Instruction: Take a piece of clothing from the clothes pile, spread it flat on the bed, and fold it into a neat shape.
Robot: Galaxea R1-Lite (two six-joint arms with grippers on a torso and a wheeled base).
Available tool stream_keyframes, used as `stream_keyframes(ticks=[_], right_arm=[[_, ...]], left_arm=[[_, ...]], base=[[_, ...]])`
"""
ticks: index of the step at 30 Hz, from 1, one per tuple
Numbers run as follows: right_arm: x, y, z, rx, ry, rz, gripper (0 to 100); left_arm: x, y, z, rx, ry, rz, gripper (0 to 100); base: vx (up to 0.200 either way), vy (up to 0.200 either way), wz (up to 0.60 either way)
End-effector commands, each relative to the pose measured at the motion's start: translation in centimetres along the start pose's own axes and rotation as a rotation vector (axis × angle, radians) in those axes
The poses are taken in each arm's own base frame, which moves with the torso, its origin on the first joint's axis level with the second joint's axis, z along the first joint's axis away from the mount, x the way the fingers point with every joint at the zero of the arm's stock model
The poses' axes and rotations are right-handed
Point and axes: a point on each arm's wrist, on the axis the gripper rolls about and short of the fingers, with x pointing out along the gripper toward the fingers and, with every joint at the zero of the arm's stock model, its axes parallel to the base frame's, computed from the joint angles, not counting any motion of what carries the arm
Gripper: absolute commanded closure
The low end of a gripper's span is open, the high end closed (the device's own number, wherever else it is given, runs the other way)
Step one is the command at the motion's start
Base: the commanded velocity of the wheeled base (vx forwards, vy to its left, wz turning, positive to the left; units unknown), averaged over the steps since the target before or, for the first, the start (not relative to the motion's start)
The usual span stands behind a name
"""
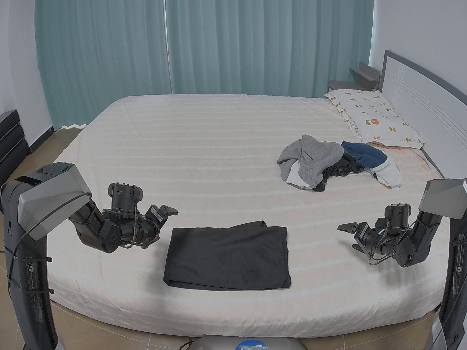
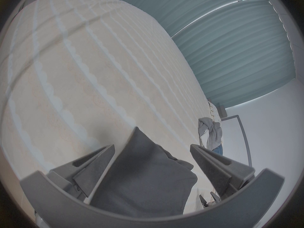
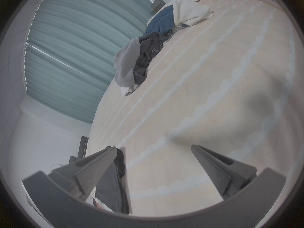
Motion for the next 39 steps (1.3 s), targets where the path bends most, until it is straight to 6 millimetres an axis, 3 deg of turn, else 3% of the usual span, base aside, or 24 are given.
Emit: stream_keyframes(ticks=[1,14,22,32,39], right_arm=[[0.0,0.0,-0.1,-0.001,0.003,0.002,0],[0.2,0.1,-0.3,-0.005,-0.003,-0.011,0],[0.2,0.3,-0.2,-0.007,-0.005,-0.005,0],[2.4,5.0,-4.5,-0.049,0.035,0.043,0],[3.4,5.9,-5.9,-0.079,0.046,0.091,0]], left_arm=[[-0.1,-0.1,0.1,-0.001,-0.005,-0.003,0],[-0.5,-0.1,0.2,-0.001,-0.008,0.000,0],[-0.2,0.3,-0.4,0.020,0.003,0.014,0],[0.8,1.3,-2.7,0.252,0.065,0.056,0],[1.8,0.4,-4.4,0.306,0.102,0.032,0]], base=[[0.000,0.000,0.00],[0.000,0.000,0.00],[0.150,0.000,0.00],[0.000,0.000,0.00],[0.000,0.000,0.00]])
